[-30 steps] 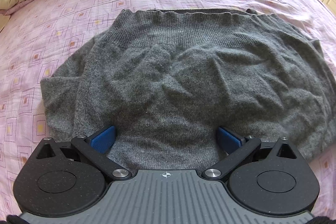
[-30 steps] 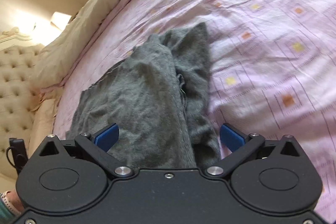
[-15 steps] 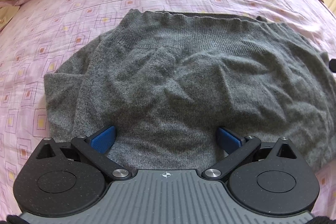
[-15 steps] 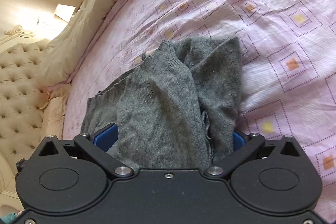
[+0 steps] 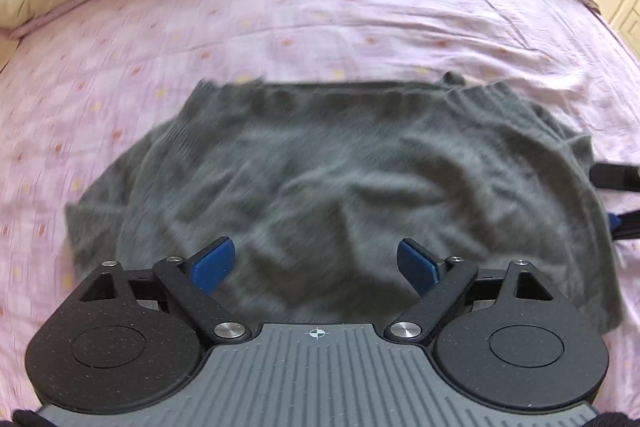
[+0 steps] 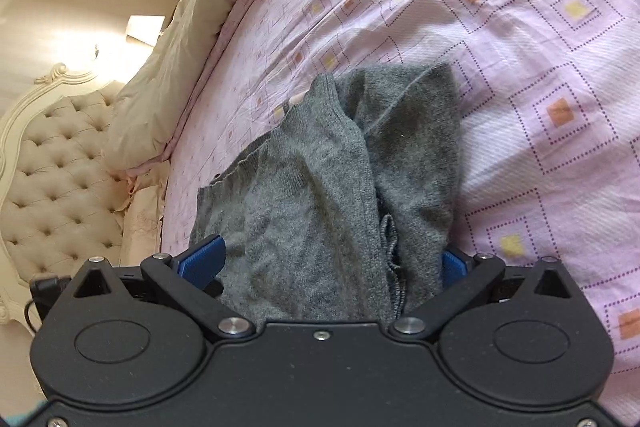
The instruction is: Fold small clothes
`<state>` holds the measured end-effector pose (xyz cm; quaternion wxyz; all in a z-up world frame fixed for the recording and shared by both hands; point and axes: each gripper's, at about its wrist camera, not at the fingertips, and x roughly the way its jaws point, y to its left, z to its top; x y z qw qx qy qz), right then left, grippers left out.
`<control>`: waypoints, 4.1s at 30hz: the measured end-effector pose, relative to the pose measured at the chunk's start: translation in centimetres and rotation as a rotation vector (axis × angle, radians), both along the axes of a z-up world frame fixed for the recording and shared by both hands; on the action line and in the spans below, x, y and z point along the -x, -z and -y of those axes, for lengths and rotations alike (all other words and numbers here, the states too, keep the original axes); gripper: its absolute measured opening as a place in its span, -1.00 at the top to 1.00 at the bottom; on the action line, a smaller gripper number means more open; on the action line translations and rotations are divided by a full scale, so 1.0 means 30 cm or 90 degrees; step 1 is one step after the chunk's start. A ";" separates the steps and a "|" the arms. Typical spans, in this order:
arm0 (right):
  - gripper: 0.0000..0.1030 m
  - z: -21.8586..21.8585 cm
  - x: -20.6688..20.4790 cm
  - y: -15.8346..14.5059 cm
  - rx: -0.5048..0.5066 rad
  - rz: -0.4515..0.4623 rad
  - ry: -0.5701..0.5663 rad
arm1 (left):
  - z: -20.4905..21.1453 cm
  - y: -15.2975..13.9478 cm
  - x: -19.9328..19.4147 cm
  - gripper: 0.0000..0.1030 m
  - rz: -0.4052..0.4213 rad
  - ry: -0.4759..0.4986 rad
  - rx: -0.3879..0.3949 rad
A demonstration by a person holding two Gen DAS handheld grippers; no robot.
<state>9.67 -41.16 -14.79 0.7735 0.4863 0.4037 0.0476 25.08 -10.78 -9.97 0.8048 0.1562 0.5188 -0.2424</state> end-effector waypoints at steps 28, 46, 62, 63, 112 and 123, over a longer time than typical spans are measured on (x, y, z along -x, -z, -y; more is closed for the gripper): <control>-0.98 -0.045 0.068 -0.032 0.041 -0.002 -0.050 | 0.022 0.056 0.168 -0.55 -0.072 -0.038 -0.056; 0.44 -0.010 0.075 0.004 0.049 -0.057 0.006 | -0.092 -0.078 0.193 -0.54 -0.043 -0.074 -0.005; 0.53 -0.331 -0.141 -0.358 0.205 -0.096 -0.008 | -0.373 -0.109 0.103 -0.53 -0.074 -0.056 0.064; 0.54 -0.364 -0.163 -0.375 0.209 -0.090 -0.013 | -0.395 -0.110 0.096 -0.53 -0.076 -0.058 0.067; -0.19 -1.183 -0.284 -0.404 0.484 -0.024 -0.267 | -0.697 -0.110 -0.311 -0.53 -0.163 -0.097 0.177; -0.29 -1.502 -0.289 -0.291 0.762 0.058 -0.490 | -0.691 -0.102 -0.371 -0.55 -0.194 -0.131 0.198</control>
